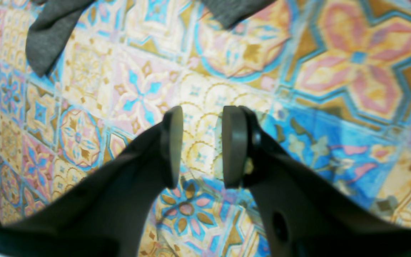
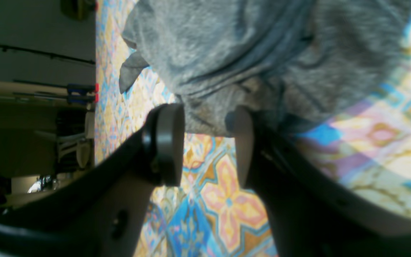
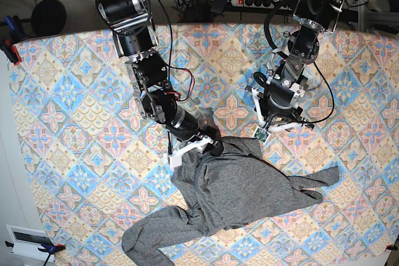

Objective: Layout the t-shirt on the table in an organized manner, then fold the t-shirt properly
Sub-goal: 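Reach the right gripper to the grey shirt and grasp its edge, then lift the grasped shirt edge with the right gripper and spread it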

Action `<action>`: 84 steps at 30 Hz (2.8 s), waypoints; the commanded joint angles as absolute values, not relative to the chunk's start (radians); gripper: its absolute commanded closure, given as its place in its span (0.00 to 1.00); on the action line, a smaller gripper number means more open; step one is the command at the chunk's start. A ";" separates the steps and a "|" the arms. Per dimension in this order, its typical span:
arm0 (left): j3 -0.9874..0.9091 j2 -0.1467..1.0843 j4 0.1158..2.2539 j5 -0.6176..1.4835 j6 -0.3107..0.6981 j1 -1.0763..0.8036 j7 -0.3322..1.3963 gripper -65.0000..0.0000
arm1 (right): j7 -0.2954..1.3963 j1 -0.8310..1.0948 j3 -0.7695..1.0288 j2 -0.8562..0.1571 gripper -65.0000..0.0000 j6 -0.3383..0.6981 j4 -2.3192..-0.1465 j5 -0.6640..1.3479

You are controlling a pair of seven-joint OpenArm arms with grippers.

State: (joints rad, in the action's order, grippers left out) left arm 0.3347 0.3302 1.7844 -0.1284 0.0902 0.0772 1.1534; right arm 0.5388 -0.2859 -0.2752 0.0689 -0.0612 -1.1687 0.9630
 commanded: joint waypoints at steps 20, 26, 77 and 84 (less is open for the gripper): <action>0.328 0.360 1.793 -0.137 0.085 0.076 1.112 0.74 | 0.476 -0.452 -0.278 0.071 0.65 -0.048 -1.053 0.974; 0.328 0.360 1.793 -0.137 0.085 0.077 1.112 0.74 | 0.473 -0.524 -0.278 0.071 0.65 -0.048 -1.015 0.974; -0.343 0.354 1.799 0.031 0.085 0.047 0.900 1.00 | 0.610 -0.306 -0.625 0.156 1.00 -0.050 -1.333 0.704; -0.349 0.355 1.799 0.031 0.085 0.045 0.900 1.00 | 0.748 -0.305 -0.783 0.156 1.00 -0.050 -1.389 0.704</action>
